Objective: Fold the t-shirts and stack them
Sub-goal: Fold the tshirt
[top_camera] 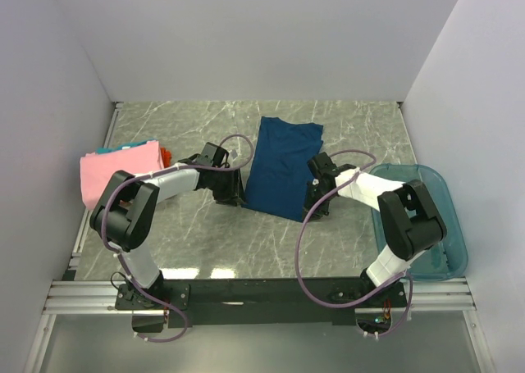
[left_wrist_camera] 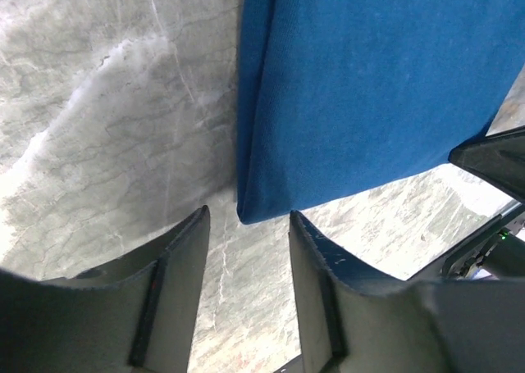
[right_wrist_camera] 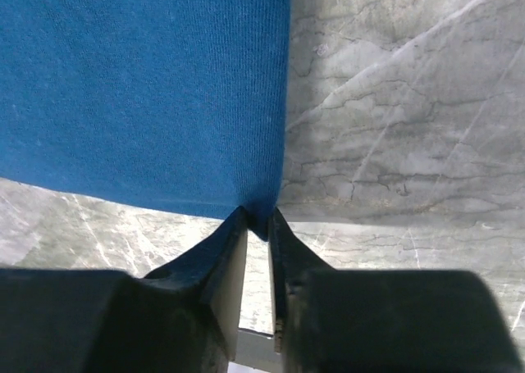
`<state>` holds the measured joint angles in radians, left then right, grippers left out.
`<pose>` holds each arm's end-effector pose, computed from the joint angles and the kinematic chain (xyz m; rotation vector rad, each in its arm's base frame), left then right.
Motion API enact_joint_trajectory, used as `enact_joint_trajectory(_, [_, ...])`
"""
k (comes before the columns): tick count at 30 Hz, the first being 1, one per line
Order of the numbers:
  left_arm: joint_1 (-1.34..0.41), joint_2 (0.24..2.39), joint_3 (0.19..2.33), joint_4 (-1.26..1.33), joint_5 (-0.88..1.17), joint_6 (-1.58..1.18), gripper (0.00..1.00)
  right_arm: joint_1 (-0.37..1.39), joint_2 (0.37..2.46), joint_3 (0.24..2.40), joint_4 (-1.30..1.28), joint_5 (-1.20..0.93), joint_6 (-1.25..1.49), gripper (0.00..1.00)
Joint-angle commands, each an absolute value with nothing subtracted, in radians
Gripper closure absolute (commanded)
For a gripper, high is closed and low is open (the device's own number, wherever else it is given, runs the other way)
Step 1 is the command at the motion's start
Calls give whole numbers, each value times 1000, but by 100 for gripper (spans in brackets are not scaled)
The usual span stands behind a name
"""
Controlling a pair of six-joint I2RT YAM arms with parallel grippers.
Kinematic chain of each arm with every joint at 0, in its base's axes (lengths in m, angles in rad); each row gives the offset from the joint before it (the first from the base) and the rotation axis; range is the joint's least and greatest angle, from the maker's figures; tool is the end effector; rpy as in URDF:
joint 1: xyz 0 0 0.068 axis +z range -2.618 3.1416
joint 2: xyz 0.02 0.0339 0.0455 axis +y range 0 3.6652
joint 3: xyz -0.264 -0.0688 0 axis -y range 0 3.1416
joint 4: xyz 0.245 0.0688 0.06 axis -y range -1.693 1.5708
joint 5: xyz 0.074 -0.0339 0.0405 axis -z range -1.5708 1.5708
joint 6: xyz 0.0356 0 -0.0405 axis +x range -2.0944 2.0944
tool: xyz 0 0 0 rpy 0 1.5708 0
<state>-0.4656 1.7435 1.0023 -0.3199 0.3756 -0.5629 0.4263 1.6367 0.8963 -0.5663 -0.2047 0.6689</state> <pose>0.2969 -0.1638 0.1589 0.0023 2.7707 -0.8125 0.2584 0.1253 0.1509 0.3209 2.9695 0.4684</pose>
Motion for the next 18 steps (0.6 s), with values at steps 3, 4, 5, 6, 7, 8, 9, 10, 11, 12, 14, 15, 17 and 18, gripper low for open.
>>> enact_joint_trajectory(3, [-471,1720,999,-299,405,-555,53,436,1669,885,-560,-175,673,83])
enact_joint_trajectory(4, [-471,1721,996,-299,405,-555,56,437,1667,885,-560,-173,672,84])
enact_joint_trajectory(5, [-471,1721,996,-301,405,-555,57,437,1669,885,-560,-173,673,85])
enact_joint_trajectory(6, [-471,1726,996,-301,406,-554,58,439,1669,885,-561,-173,673,85])
enact_joint_trajectory(7, [-471,1724,994,-301,411,-554,60,439,1670,885,-561,-173,673,85])
enact_joint_trajectory(8, [-469,1726,994,-302,413,-555,61,439,1671,885,-563,-172,673,86])
enact_joint_trajectory(9, [-471,1726,993,-302,414,-555,61,439,1671,884,-563,-170,672,86])
enact_joint_trajectory(10, [-472,1726,989,-302,416,-555,62,439,1672,884,-561,-170,675,86])
enact_joint_trajectory(11, [-472,1726,988,-302,419,-554,63,439,1671,884,-563,-170,675,86])
enact_joint_trajectory(12, [-472,1727,986,-301,420,-554,63,437,1671,882,-563,-170,675,86])
enact_joint_trajectory(14, [-476,1730,985,-298,428,-555,63,439,1674,882,-561,-172,673,86])
enact_joint_trajectory(15, [-479,1738,985,-298,428,-555,63,439,1675,881,-560,-172,676,86])
enact_joint_trajectory(17, [-483,1744,986,-298,426,-554,63,439,1674,882,-560,-170,675,87])
enact_joint_trajectory(18, [-485,1750,988,-298,426,-554,63,439,1674,882,-563,-170,675,87])
